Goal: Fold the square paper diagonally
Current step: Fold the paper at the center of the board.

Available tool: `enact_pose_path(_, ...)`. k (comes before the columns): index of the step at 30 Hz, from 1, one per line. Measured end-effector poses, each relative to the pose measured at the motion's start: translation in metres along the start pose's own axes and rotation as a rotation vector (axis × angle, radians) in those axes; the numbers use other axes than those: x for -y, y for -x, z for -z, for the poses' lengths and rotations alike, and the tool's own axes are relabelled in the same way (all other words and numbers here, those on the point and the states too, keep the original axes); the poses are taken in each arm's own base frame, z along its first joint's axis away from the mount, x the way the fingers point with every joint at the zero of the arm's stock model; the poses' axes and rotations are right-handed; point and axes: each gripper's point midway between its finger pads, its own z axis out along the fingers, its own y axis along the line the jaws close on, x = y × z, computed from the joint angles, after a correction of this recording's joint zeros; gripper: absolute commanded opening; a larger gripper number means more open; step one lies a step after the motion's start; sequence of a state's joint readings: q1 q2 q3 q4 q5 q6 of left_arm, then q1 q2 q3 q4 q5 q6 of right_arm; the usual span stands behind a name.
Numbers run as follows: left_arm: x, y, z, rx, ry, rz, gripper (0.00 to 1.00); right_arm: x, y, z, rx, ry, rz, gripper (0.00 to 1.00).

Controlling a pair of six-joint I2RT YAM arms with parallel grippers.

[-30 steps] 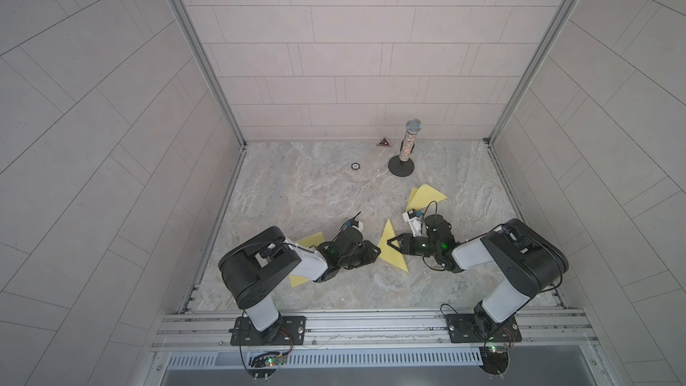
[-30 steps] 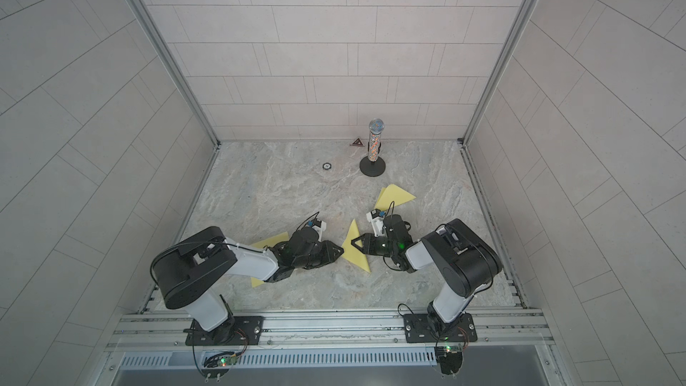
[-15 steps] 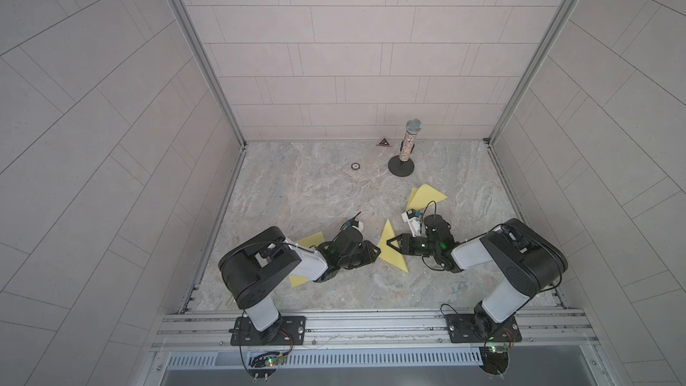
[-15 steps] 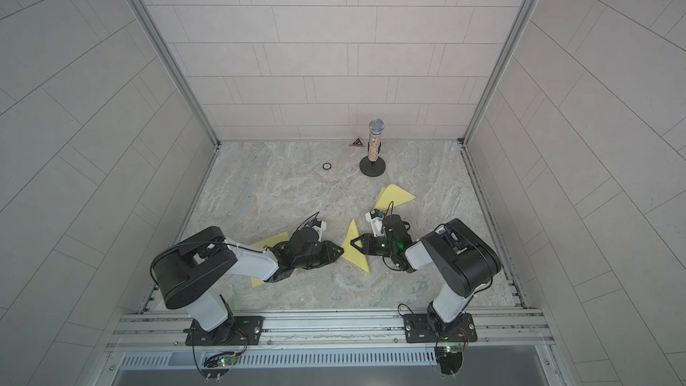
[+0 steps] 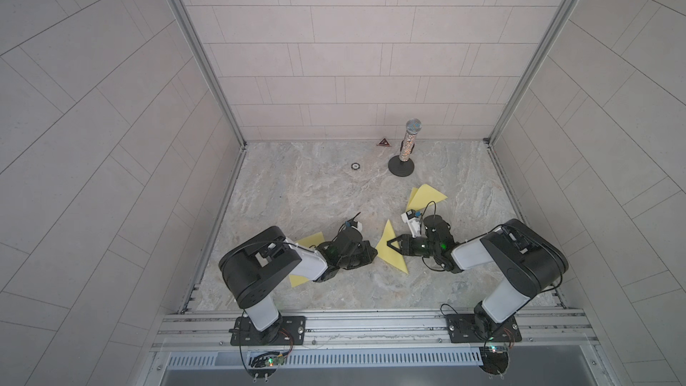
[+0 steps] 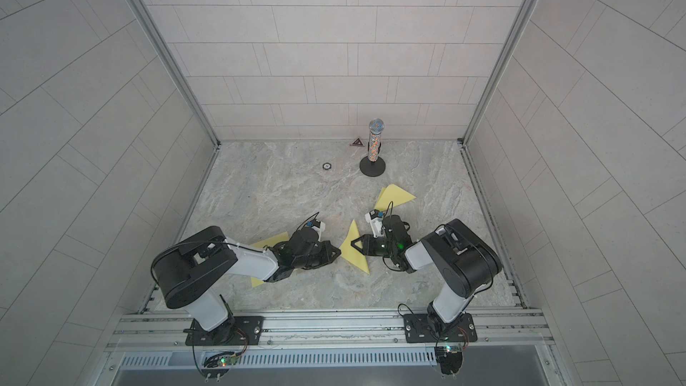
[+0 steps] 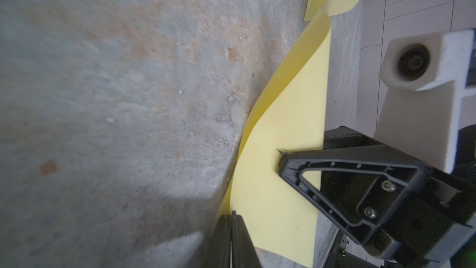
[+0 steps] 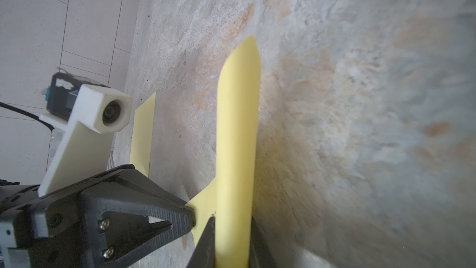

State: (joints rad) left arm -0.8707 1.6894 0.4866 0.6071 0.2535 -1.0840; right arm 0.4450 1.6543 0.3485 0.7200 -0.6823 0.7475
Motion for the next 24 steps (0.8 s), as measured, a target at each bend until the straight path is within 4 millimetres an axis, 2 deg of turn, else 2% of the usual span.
enact_pose_path(12,0.0002,0.0001,0.0,0.001,-0.001,-0.001,0.04,0.0032,-0.0034,-0.0006,-0.018,-0.017,-0.008,0.0)
enact_pose_path(16,0.0003,0.0001,0.0,0.0,-0.001,-0.001,0.04,0.0031,-0.0032,-0.0005,-0.017,-0.017,-0.007,0.0)
enact_pose_path(17,0.0003,0.0001,0.0,0.0,-0.001,-0.001,0.03,0.0032,-0.0032,-0.0005,-0.017,-0.017,-0.008,0.01)
enact_pose_path(22,0.0003,0.0001,0.0,0.0,-0.001,-0.001,0.03,0.0,-0.001,0.0012,-0.015,0.005,-0.022,0.27)
enact_pose_path(24,0.0002,0.0,0.0,0.0,-0.001,-0.001,0.03,-0.0024,0.0012,0.0021,-0.012,0.02,-0.029,0.29)
